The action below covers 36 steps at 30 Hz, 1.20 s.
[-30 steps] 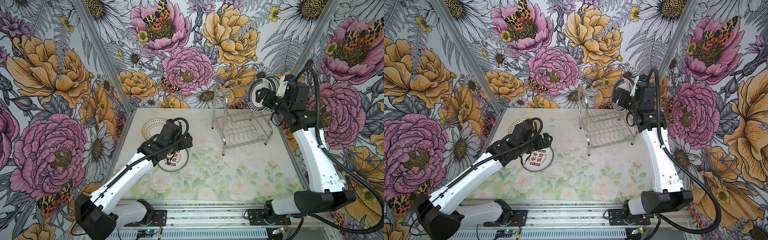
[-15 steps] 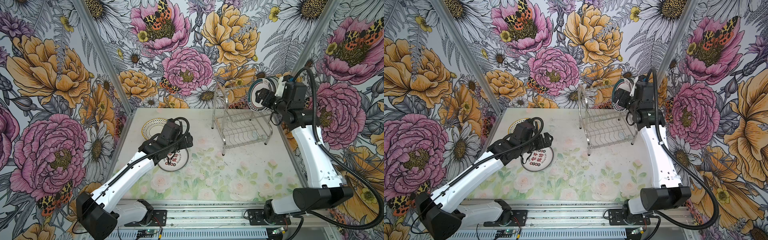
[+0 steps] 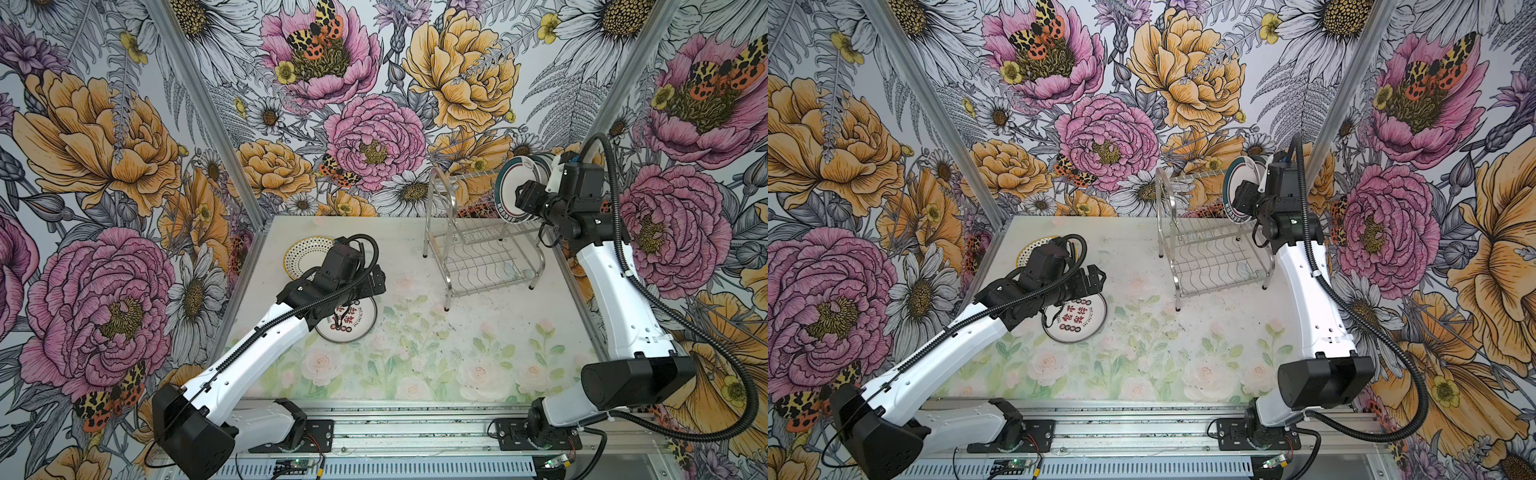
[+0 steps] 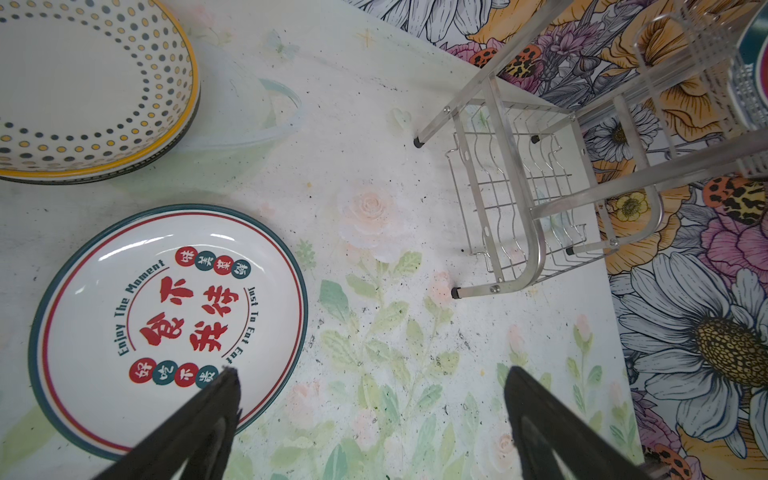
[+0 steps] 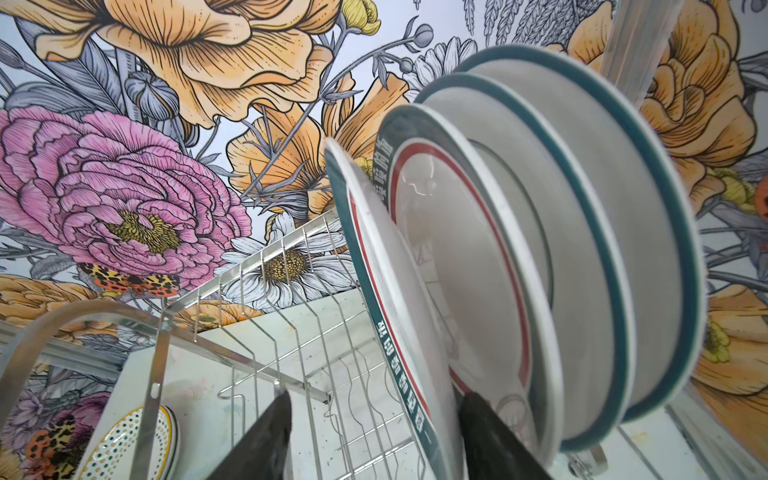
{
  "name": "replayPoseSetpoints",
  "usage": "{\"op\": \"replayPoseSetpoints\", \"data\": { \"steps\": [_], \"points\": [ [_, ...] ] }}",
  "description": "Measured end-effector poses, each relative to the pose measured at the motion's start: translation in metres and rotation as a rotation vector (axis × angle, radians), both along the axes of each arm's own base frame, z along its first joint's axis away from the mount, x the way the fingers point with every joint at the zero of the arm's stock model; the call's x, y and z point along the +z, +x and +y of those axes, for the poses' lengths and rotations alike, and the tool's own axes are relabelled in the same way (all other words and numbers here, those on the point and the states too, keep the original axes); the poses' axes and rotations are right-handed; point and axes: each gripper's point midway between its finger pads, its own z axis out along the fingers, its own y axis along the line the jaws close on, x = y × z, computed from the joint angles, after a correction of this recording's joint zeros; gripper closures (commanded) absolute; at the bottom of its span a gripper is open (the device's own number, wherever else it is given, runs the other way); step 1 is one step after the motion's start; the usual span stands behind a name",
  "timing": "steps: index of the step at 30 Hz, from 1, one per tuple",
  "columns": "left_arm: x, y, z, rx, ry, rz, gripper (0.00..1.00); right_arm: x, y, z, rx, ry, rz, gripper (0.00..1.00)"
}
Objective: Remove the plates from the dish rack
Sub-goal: 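Lower the right gripper onto the nearest green-rimmed plate in the rack and close it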
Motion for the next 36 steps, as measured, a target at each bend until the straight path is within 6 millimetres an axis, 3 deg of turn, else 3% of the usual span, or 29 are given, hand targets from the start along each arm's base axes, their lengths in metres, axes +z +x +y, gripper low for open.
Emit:
{"op": "replayPoseSetpoints", "data": {
  "steps": [21,33,36],
  "points": [
    [-0.015,0.002,-0.003,-0.009,0.001,0.03,0.01,0.002,0.017,-0.007,0.009,-0.137,-0.068,0.73],
    [-0.025,0.002,0.002,0.005,0.003,0.053,0.01,-0.012,0.025,-0.017,0.01,-0.214,-0.048,0.98],
    [-0.029,0.002,0.004,0.014,0.001,0.061,0.01,-0.011,0.026,-0.017,0.013,-0.223,-0.053,1.0]
  ]
}}
